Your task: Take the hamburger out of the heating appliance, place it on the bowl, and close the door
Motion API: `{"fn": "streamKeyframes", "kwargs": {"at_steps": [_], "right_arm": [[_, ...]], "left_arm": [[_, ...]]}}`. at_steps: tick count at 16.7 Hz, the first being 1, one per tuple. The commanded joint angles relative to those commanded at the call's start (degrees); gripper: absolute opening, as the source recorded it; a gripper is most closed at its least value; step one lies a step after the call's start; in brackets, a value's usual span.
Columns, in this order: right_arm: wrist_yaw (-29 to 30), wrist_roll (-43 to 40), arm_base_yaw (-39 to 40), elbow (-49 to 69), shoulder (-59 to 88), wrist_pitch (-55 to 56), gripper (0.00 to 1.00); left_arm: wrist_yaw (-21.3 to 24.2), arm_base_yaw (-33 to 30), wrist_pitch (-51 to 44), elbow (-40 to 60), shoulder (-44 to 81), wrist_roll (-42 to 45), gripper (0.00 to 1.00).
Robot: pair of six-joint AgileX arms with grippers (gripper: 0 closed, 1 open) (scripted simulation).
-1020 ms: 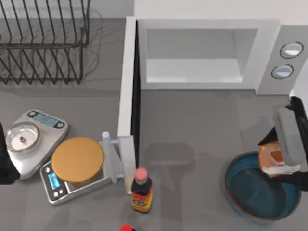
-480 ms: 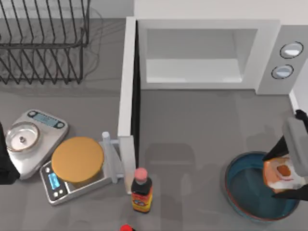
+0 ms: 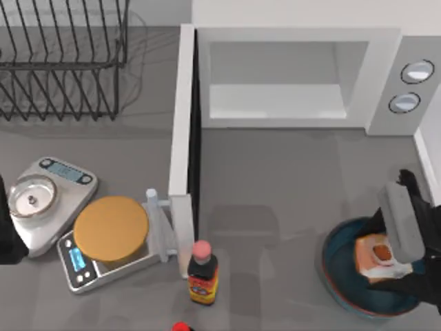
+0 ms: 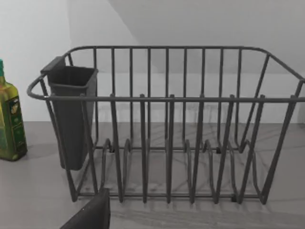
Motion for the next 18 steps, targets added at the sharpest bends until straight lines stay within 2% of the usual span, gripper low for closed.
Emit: {"fn": "streamKeyframes", "kwargs": {"at_steps": [6,18], "right_arm": [[0.13,1.31,0.95,-0.94,0.89,2.12,0.0],[0.13,1.31,0.95,-0.94,0.89,2.12,0.9]], "left_arm": [[0.0,0.0,0.0,0.0,0.0,0.0,1.0],[0.0,0.0,0.0,0.0,0.0,0.0,1.0]]}}
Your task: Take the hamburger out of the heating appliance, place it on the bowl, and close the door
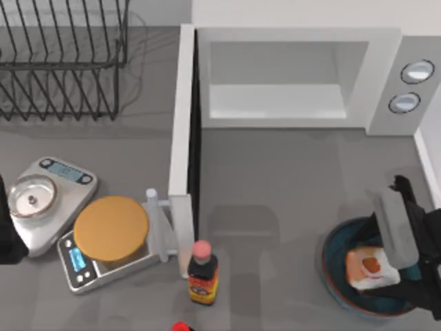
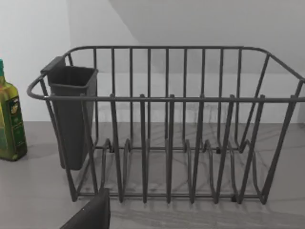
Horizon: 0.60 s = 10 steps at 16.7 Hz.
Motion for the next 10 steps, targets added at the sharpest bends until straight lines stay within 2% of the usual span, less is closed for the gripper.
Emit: {"fn": "streamKeyframes", "kwargs": {"at_steps": [1,2,10], "right_arm": [[0.0,0.0,0.0,0.0,0.0,0.0,0.98],[0.0,0.0,0.0,0.0,0.0,0.0,1.0],[-0.04,0.01,-0.09,0.17,-0.09,0.04,1.0]], "left_arm": [[0.0,0.0,0.0,0.0,0.0,0.0,1.0],[0.0,0.0,0.0,0.0,0.0,0.0,1.0],[0.0,0.0,0.0,0.0,0.0,0.0,1.0]]}}
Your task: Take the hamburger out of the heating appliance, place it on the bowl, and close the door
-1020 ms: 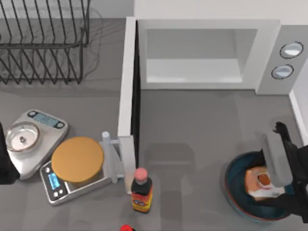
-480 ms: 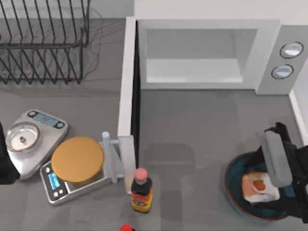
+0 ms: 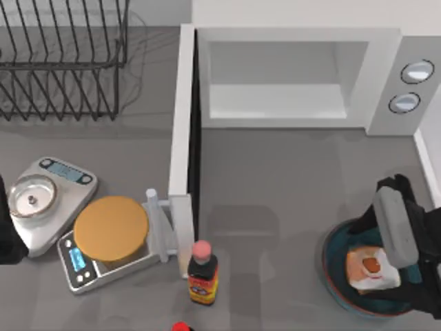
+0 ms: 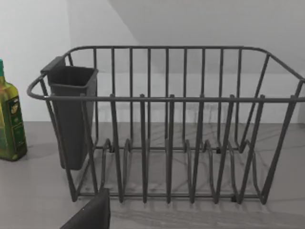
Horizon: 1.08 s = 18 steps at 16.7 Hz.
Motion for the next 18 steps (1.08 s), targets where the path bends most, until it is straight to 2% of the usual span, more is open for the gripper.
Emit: {"fn": "streamKeyframes", "kwargs": {"at_steps": [4,8,12,18], "right_arm": [[1.06,2.33,-0.93,-2.19,-3.77,1.31,1.0],[5.14,12.45,-3.34,-8.69,-16.98,5.36,1.0],[12.66,30.83,-6.06,-17.5,-38.47,11.18,1.0],[27.86,62.92,-8.98,-30.42,-72.95,20.26,1.0]], "left_arm": [[0.0,0.0,0.0,0.0,0.0,0.0,1.0],[0.0,0.0,0.0,0.0,0.0,0.0,1.0],[0.0,0.0,0.0,0.0,0.0,0.0,1.0],[0.0,0.0,0.0,0.0,0.0,0.0,1.0]]}}
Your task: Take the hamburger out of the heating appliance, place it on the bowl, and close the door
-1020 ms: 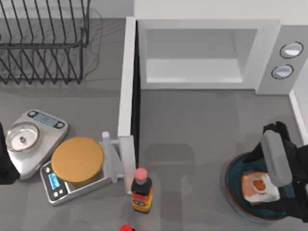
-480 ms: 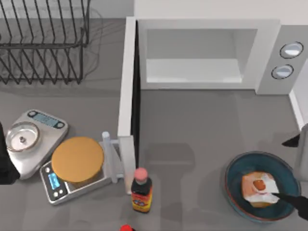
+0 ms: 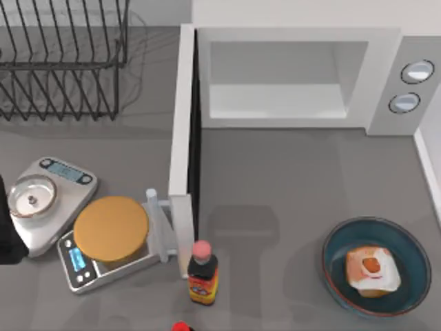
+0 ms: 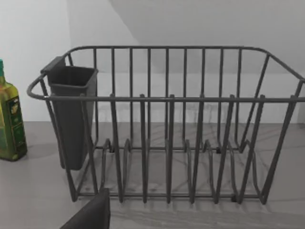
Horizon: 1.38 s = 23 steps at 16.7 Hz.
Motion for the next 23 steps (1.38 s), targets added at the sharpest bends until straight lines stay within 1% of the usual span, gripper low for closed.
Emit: {"fn": "streamKeyframes", "kwargs": {"at_steps": [3,5,7,12,23], "right_arm": [[6.88,11.4,-0.69,-4.63,-11.33,3.39,1.0],[10.19,15.97,-0.93,-6.65,-15.87,4.9,1.0],[11.98,18.14,-1.05,-7.7,-18.03,5.67,1.0],[12.16,18.36,-1.07,-7.8,-18.24,5.75,1.0],[12.16,18.36,-1.07,-7.8,-18.24,5.75,1.0]], "left_arm": [[0.0,0.0,0.0,0.0,0.0,0.0,1.0],[0.0,0.0,0.0,0.0,0.0,0.0,1.0],[0.0,0.0,0.0,0.0,0.0,0.0,1.0],[0.0,0.0,0.0,0.0,0.0,0.0,1.0],[0.0,0.0,0.0,0.0,0.0,0.0,0.17]]}}
